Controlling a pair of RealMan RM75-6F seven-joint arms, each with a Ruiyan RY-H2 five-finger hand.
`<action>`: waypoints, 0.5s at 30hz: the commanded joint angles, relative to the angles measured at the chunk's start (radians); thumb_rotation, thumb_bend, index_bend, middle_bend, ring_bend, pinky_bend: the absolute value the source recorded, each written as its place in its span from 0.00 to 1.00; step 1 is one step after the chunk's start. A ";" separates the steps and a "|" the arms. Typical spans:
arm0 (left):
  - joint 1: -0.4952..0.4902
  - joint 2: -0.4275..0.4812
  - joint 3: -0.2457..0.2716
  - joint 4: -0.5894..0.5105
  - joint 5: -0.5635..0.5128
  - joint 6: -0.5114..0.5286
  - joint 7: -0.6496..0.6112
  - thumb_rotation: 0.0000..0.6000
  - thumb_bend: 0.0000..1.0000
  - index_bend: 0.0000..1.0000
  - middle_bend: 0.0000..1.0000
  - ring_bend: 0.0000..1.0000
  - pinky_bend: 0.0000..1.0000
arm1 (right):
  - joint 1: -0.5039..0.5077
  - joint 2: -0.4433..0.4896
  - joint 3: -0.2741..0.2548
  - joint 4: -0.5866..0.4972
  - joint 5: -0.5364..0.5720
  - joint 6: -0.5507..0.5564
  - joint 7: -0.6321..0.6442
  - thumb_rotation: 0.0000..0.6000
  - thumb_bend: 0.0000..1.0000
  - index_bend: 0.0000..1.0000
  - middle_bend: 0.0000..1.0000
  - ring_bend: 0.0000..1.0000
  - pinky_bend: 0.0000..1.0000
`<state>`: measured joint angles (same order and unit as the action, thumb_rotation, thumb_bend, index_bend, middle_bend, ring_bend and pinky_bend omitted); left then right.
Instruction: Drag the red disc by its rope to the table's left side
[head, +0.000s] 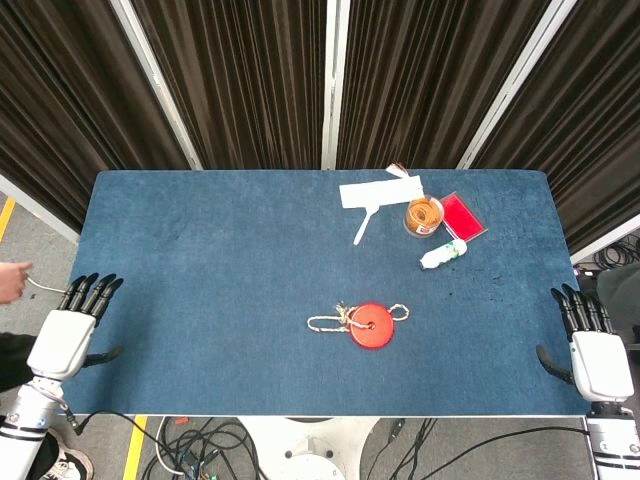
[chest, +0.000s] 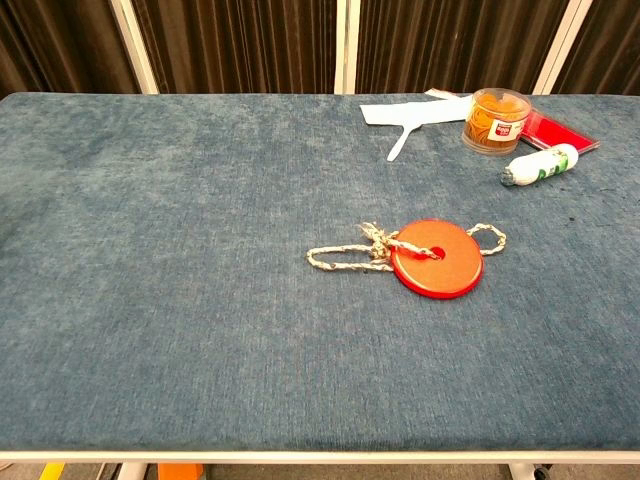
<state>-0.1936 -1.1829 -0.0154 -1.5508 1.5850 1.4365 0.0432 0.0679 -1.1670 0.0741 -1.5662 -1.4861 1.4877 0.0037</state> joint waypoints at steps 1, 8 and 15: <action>0.001 0.001 0.001 0.000 -0.003 0.000 -0.001 1.00 0.09 0.02 0.04 0.00 0.07 | 0.001 -0.001 0.000 0.003 0.001 -0.003 -0.001 1.00 0.21 0.00 0.03 0.00 0.00; -0.010 0.006 0.013 -0.018 0.020 -0.016 -0.004 1.00 0.09 0.02 0.04 0.00 0.07 | 0.002 0.008 0.004 -0.009 0.005 -0.003 -0.006 1.00 0.21 0.00 0.03 0.00 0.00; -0.092 -0.025 0.033 -0.052 0.142 -0.079 -0.012 1.00 0.09 0.03 0.06 0.00 0.07 | -0.002 0.019 0.009 -0.011 0.017 0.002 -0.007 1.00 0.21 0.00 0.03 0.00 0.00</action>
<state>-0.2576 -1.1946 0.0113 -1.5909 1.6966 1.3813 0.0280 0.0658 -1.1500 0.0820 -1.5783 -1.4716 1.4899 -0.0039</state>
